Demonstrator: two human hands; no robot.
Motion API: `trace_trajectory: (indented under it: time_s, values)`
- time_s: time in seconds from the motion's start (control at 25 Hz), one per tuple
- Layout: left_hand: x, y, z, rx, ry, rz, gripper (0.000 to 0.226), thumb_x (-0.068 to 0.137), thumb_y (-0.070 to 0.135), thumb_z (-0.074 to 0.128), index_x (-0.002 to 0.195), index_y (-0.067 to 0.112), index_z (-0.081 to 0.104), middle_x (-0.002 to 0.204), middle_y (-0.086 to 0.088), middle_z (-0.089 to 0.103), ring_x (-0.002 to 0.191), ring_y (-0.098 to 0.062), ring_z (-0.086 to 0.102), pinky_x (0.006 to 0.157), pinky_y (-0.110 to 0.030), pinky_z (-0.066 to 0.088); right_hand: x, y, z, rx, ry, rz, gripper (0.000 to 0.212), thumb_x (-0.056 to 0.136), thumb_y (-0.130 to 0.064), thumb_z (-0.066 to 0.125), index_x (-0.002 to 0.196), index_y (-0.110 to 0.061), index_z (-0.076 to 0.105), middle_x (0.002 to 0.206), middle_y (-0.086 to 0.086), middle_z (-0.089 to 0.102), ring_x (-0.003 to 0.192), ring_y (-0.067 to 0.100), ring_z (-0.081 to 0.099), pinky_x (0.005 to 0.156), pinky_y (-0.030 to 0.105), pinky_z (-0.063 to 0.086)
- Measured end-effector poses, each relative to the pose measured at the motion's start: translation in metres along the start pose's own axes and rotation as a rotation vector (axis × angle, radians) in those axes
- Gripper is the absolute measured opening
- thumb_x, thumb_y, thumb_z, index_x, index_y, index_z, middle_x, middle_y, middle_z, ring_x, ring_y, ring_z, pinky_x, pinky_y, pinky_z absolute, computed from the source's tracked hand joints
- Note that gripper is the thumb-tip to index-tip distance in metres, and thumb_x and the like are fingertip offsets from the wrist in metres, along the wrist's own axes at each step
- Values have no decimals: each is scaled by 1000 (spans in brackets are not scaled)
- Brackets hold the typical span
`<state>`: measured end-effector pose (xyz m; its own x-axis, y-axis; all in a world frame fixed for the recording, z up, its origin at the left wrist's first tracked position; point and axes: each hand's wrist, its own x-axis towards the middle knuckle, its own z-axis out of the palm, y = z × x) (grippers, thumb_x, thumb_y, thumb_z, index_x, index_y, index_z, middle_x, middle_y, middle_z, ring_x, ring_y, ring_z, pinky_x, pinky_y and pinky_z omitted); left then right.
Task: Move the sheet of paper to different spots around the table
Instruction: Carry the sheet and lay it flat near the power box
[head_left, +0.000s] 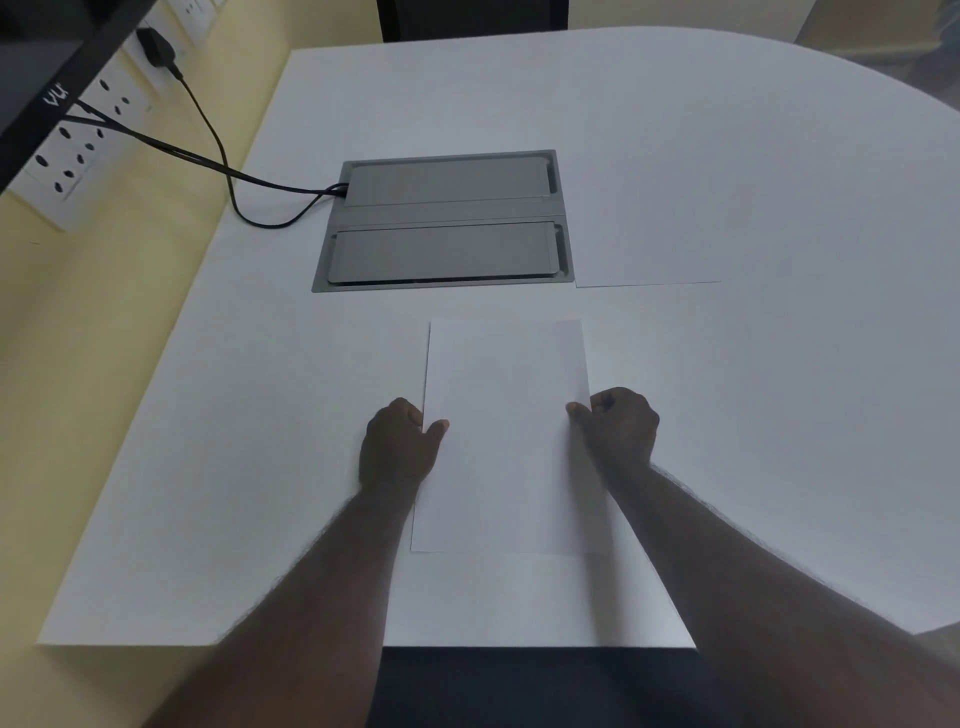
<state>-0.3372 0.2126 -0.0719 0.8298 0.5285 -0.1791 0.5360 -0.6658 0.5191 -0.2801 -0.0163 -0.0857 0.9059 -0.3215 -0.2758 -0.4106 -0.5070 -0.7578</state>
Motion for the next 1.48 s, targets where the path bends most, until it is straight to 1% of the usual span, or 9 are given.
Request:
trace_trajectory:
  time_s: [0.16, 0.48, 0.68, 0.92, 1.08, 1.16, 1.24, 1.32, 1.48]
  values:
    - [1, -2, -2, -31, -2, -31, 34, 82, 35, 74, 98, 9, 58, 95, -4, 60, 90, -22, 55, 75, -29, 40, 0, 0, 0, 17, -6, 16, 21, 72, -25, 79, 78, -14, 62, 69, -9, 57, 75, 22, 62, 72, 32, 51]
    - [1, -3, -2, -69, -22, -27, 32, 82, 31, 75, 97, 7, 59, 88, -3, 59, 91, -25, 58, 75, -28, 39, 3, 3, -1, -2, -18, -4, 26, 69, -28, 81, 82, -14, 64, 73, -7, 59, 78, 20, 62, 76, 34, 53]
    - [-1, -3, -4, -78, -18, -24, 38, 82, 38, 75, 97, 7, 60, 90, -7, 64, 90, -26, 60, 77, -32, 45, 6, 5, -4, 1, -10, 11, 33, 72, -41, 80, 81, -13, 63, 85, -1, 66, 83, 20, 62, 75, 27, 45]
    - [-10, 19, -24, -24, 50, 79, 38, 88, 48, 63, 97, 12, 58, 91, 1, 59, 90, -22, 59, 72, -29, 38, 1, -5, -34, 9, 44, -49, 41, 82, -46, 72, 96, -8, 69, 97, 6, 72, 97, 24, 65, 91, 36, 50]
    - [-18, 46, -51, -7, 160, 211, 36, 89, 50, 61, 99, 16, 57, 97, 1, 59, 88, -23, 61, 71, -31, 43, -6, -25, -68, -72, 122, -131, 34, 93, -50, 52, 80, -21, 62, 89, -3, 63, 83, 21, 53, 88, 42, 37]
    - [-22, 62, -68, -4, 208, 278, 36, 88, 51, 60, 99, 17, 57, 100, 0, 60, 89, -24, 61, 71, -32, 44, -9, -36, -90, -59, 170, -198, 36, 95, -51, 49, 88, -21, 67, 89, -7, 57, 83, 18, 51, 88, 42, 33]
    - [-26, 80, -86, -9, 256, 335, 37, 88, 52, 61, 102, 18, 58, 103, 0, 61, 94, -25, 61, 72, -32, 41, -12, -46, -115, -49, 192, -286, 38, 95, -51, 49, 102, -19, 68, 94, -8, 60, 86, 20, 58, 89, 41, 34]
    - [-32, 101, -101, -7, 289, 391, 41, 87, 52, 61, 108, 17, 58, 110, -2, 60, 101, -26, 59, 76, -35, 43, -14, -58, -141, -53, 194, -376, 40, 96, -49, 50, 118, -19, 63, 110, -4, 66, 100, 22, 62, 97, 45, 35]
    - [-49, 148, -123, -14, 329, 509, 54, 87, 55, 59, 124, 15, 55, 125, -5, 56, 117, -28, 54, 91, -42, 45, -18, -81, -191, -93, 205, -526, 48, 96, -45, 52, 138, -21, 51, 135, 0, 61, 128, 24, 51, 107, 48, 31]
